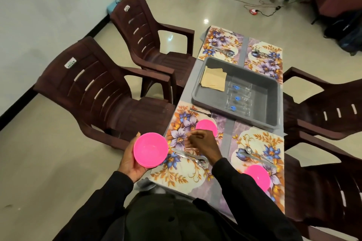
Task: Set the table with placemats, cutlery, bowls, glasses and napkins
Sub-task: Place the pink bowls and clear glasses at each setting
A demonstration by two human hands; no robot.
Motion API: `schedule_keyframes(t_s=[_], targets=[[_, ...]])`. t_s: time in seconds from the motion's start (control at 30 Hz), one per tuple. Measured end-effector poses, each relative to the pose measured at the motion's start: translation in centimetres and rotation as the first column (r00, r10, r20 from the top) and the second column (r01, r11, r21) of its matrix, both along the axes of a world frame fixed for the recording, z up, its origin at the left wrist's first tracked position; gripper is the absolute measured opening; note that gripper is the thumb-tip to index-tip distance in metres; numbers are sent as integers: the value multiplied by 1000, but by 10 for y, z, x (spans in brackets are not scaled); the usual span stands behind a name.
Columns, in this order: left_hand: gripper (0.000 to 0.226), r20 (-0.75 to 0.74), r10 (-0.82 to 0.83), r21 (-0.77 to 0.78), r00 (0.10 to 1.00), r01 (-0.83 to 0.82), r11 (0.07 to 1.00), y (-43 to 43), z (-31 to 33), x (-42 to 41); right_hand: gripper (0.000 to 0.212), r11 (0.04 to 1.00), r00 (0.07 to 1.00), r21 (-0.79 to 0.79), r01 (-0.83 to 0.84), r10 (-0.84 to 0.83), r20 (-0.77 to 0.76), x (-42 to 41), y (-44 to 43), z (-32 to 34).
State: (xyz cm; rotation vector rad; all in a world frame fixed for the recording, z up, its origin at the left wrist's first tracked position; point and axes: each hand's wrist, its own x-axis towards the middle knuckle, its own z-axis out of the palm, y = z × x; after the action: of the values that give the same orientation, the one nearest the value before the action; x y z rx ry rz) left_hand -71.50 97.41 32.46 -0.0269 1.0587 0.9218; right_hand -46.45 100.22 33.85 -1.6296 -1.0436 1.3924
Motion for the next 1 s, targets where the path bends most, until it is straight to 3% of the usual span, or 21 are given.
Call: schedule_keyframes(t_s=[0.13,0.27,0.53,0.87,1.0], targets=[[39,5,58,2,998,-58,998,-7,0,-18,22,972,979,119,-204,202,31,-63,0,22],[49,33,125,19,992,-125,992,-9,1,-54,17,902,921,231,-365,313,231,-120,9,26],[43,-76,237,49,969,-233,971,-11,7,-180,2,777,753,171,-605,489,441,-257,44,17],[32,-123,379,73,917,-372,925,-26,26,-380,15,575,554,157,-803,622,553,-479,61,19],[41,-124,387,103,914,-376,921,-33,25,-436,18,475,477,171,-863,655,586,-541,65,25]])
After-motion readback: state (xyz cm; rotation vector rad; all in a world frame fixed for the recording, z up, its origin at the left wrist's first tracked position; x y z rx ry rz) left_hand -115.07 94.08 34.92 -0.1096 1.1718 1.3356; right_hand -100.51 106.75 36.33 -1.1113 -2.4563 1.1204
